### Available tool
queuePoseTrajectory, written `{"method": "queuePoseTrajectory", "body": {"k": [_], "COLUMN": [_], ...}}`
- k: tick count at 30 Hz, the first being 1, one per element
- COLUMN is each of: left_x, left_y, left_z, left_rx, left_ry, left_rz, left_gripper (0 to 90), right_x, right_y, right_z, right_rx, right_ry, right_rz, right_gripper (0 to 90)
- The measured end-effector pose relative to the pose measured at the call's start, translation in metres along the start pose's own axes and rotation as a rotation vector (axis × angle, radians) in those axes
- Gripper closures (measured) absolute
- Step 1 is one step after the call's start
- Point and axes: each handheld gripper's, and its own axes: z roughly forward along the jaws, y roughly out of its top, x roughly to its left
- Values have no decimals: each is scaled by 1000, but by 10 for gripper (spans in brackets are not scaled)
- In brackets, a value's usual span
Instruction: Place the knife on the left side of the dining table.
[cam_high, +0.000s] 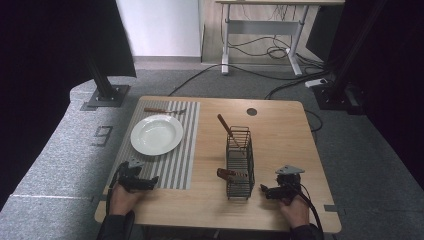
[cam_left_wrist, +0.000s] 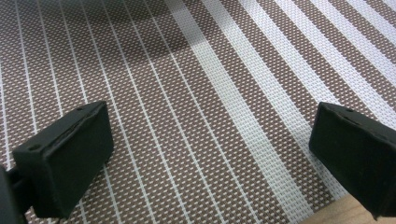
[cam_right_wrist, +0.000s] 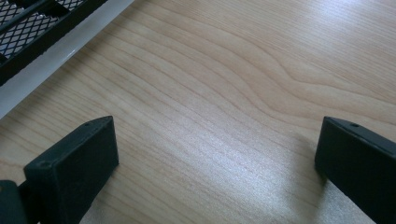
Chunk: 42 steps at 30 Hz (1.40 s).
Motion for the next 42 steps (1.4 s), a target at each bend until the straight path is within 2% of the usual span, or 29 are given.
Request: {"method": "queuePoseTrajectory", "body": {"k": [16,25,30,33,38,42], "left_x": [0,-3,-9,-13,-18,-25], "left_y": [2,5,12,15,22,29], "left_z": [1,1,-4,-7,-11,-13], "left_rx": [-1,16,-3,-14,-29,-34], "left_ry": [4,13,17,5,-44,-56], "left_rz": [-9,-25,-4,-2,-11,-4], "left_gripper": [0,3,4,5,0,0], "right_x": [0,0,0,0,0,0], "right_y": [1,2,2,2,2,2], "right_z": [1,2,2,2,2,2], "right_rx": [-2,-1,-1,-1,-1,-1], "right_ry": [12,13,13,13,13,12], "right_rz": [-16,-16,-15,-16,-16,-16], "right_gripper": [0,0,0,0,0,0]}}
